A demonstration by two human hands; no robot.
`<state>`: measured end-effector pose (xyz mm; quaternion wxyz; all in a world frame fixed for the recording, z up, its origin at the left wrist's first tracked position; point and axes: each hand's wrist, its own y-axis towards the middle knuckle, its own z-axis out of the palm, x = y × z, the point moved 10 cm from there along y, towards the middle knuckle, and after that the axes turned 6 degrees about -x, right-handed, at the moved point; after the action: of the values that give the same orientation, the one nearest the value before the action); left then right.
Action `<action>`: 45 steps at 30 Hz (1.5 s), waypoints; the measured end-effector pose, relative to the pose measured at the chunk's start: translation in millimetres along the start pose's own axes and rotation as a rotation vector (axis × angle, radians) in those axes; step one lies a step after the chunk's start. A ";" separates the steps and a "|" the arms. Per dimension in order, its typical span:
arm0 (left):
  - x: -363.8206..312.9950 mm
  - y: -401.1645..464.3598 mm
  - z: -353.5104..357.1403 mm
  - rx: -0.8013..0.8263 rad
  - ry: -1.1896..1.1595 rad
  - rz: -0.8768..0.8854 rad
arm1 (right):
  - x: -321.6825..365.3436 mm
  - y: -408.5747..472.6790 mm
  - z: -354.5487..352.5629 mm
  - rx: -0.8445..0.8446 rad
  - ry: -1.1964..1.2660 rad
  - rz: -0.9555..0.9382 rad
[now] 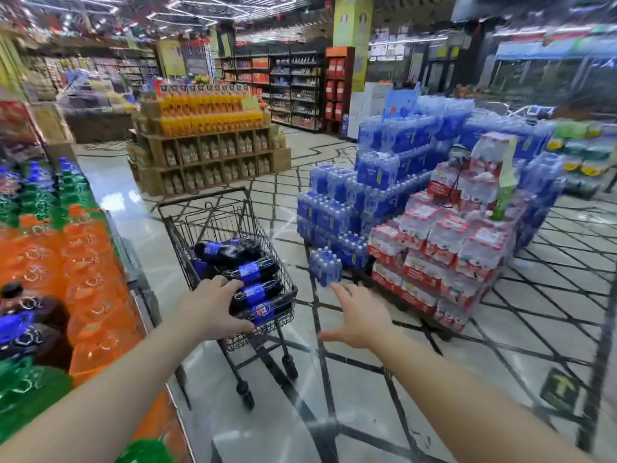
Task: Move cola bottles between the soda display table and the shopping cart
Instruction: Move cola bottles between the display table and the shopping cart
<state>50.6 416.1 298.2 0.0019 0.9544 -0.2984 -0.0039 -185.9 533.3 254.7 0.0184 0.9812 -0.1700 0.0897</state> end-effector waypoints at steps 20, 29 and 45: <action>30.5 196.6 71.1 0.105 -0.086 -0.502 | -48.3 317.9 20.8 0.139 0.132 -0.315; 108.7 292.1 118.2 0.158 -0.117 -0.593 | -13.3 443.3 79.0 0.191 0.072 -0.391; 246.7 465.2 265.9 0.334 -0.562 -0.723 | 74.4 642.3 229.7 0.414 -0.069 -0.342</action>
<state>-13.9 -107.1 33.5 -0.2334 0.9462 0.0669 -0.2141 -294.4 -111.2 46.0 -0.1735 0.9810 0.0197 0.0847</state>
